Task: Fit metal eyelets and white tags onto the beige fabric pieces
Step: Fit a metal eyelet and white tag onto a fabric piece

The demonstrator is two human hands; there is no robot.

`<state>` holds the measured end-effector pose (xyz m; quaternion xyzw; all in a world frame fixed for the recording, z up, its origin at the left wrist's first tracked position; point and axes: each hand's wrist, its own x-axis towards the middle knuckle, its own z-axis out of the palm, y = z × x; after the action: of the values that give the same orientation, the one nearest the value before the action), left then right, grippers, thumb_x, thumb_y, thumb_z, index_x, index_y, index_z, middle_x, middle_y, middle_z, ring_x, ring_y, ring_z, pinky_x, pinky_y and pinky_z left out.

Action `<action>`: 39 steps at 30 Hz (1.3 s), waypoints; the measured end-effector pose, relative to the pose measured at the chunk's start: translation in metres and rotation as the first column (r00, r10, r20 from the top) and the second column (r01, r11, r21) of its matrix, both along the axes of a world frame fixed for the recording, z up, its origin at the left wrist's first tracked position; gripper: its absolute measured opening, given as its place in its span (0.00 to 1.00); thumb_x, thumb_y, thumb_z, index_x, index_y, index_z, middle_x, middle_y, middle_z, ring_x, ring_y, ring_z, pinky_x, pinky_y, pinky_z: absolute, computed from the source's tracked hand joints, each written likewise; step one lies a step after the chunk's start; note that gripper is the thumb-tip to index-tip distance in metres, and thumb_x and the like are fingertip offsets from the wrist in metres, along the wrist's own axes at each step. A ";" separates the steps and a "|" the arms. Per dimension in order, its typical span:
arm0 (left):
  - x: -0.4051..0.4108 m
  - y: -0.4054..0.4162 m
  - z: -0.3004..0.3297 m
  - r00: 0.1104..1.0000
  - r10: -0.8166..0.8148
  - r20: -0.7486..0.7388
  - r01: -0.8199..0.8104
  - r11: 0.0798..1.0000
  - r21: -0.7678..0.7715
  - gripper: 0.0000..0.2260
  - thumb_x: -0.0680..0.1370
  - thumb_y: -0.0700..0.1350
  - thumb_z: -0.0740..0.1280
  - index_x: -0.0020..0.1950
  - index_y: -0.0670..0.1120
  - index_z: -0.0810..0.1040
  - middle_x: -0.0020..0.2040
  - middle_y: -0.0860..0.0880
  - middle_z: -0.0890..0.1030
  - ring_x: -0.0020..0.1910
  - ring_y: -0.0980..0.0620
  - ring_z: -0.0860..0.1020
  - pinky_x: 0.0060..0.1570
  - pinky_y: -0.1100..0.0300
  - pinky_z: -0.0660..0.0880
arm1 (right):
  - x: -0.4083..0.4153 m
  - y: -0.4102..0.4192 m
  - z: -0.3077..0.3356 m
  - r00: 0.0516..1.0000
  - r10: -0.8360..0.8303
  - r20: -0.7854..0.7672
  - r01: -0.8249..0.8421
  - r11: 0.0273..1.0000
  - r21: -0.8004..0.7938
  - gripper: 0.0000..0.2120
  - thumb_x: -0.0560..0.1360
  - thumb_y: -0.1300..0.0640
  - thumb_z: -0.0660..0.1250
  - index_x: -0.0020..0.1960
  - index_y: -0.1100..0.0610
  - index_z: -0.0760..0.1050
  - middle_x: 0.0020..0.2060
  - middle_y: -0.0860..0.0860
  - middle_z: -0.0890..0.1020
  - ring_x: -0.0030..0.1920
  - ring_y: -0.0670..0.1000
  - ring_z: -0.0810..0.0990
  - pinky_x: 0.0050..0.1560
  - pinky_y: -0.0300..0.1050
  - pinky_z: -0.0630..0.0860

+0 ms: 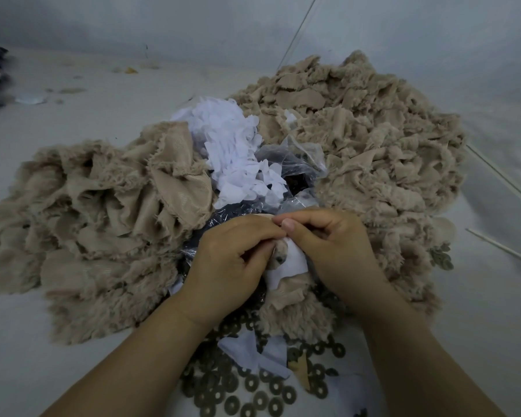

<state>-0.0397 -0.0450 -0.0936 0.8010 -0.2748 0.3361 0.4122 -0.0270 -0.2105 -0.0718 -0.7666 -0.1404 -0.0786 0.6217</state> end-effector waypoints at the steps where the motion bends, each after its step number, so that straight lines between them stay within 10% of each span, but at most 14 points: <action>1: 0.000 0.000 0.000 1.000 0.006 0.002 -0.006 1.000 -0.006 0.07 0.75 0.33 0.70 0.50 0.39 0.85 0.50 0.48 0.84 0.51 0.56 0.81 0.55 0.65 0.76 | 0.000 0.000 -0.001 1.000 -0.016 0.015 0.016 1.000 -0.022 0.06 0.76 0.64 0.70 0.49 0.59 0.85 0.44 0.49 0.87 0.47 0.45 0.85 0.51 0.40 0.81; 19: 0.001 0.003 -0.004 0.980 0.110 -0.166 -0.095 0.991 0.096 0.09 0.77 0.37 0.67 0.57 0.40 0.78 0.51 0.48 0.79 0.49 0.58 0.75 0.51 0.73 0.69 | -0.007 -0.001 -0.003 0.996 0.090 -0.014 -0.089 0.994 0.071 0.12 0.70 0.68 0.75 0.54 0.64 0.84 0.46 0.52 0.87 0.47 0.47 0.87 0.49 0.36 0.81; 28: 0.002 -0.001 -0.005 0.983 0.124 -0.138 -0.071 0.939 0.337 0.12 0.81 0.43 0.55 0.53 0.39 0.76 0.49 0.43 0.75 0.41 0.45 0.76 0.37 0.45 0.76 | -0.006 -0.005 -0.005 0.997 0.051 -0.049 -0.048 0.996 0.075 0.11 0.69 0.69 0.75 0.51 0.64 0.84 0.42 0.52 0.88 0.44 0.48 0.87 0.47 0.37 0.81; 39: 0.000 -0.005 0.000 0.985 0.171 0.006 -0.161 0.913 0.374 0.10 0.77 0.37 0.55 0.44 0.37 0.76 0.40 0.42 0.74 0.32 0.47 0.68 0.26 0.50 0.69 | -0.007 0.002 -0.007 0.995 -0.013 0.101 0.013 1.000 -0.004 0.08 0.70 0.67 0.76 0.46 0.57 0.86 0.39 0.46 0.87 0.41 0.43 0.86 0.44 0.33 0.80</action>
<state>-0.0400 -0.0502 -0.0939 0.8895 -0.2590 0.3009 0.2262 -0.0342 -0.2088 -0.0793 -0.7638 -0.1668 -0.1208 0.6117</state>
